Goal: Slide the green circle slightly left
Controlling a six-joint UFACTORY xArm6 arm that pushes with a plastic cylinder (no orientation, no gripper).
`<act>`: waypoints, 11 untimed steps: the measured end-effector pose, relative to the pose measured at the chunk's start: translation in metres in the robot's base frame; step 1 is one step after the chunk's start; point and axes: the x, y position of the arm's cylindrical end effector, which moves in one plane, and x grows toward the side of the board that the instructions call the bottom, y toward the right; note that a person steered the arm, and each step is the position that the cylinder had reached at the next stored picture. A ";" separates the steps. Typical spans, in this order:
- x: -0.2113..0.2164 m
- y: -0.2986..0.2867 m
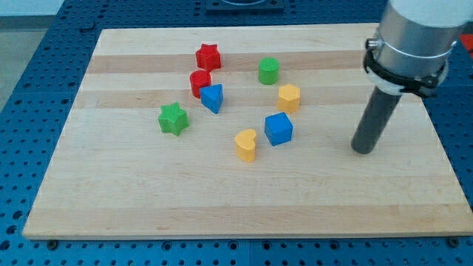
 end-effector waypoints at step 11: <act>-0.140 -0.161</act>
